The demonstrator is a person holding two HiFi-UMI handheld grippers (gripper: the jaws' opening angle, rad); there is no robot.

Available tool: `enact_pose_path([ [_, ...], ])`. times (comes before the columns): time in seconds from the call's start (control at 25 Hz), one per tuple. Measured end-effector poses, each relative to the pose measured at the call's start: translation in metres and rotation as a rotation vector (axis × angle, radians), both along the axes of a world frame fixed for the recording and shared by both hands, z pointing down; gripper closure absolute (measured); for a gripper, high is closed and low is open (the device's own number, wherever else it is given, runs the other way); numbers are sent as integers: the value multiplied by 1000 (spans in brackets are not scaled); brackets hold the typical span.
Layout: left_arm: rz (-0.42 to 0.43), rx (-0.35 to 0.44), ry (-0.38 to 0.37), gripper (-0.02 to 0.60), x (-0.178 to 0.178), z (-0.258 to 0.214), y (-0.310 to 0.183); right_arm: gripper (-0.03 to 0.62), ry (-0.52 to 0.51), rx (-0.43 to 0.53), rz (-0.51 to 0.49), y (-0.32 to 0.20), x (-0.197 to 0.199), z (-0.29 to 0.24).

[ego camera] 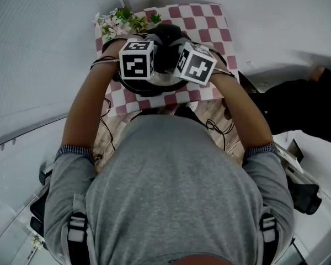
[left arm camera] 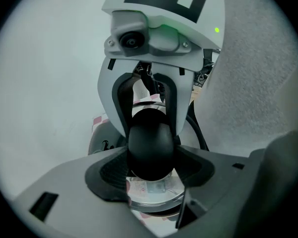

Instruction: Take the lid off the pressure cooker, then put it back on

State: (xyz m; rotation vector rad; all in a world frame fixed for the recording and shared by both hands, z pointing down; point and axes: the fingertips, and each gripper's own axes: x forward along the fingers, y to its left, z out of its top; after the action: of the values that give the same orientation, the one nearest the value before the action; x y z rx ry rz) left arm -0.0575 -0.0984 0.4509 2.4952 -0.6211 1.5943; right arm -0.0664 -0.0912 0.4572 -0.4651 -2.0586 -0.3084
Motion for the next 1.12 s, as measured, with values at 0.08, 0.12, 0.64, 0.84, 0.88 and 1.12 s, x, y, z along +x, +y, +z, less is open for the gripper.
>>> enact_pose_path([
  [0.08,-23,10,2,282,11,-1,-14,303,3,7,-22,-13,12,-1],
  [0.12,-33,17,3,282,17,-2,-21,303,6,9,-30,-19,19,-2],
  [0.64,-155,53,16,282,100,2,-96,303,29,63,-134,-96,101,2],
  [0.84,-195,45,12,282,129,17,-120,303,54,81,-167,-119,130,16],
  [0.88,-203,43,7,282,134,21,-125,303,65,87,-168,-124,136,19],
  [1.12,-229,27,-29,282,164,42,-147,303,102,98,-184,-146,167,42],
])
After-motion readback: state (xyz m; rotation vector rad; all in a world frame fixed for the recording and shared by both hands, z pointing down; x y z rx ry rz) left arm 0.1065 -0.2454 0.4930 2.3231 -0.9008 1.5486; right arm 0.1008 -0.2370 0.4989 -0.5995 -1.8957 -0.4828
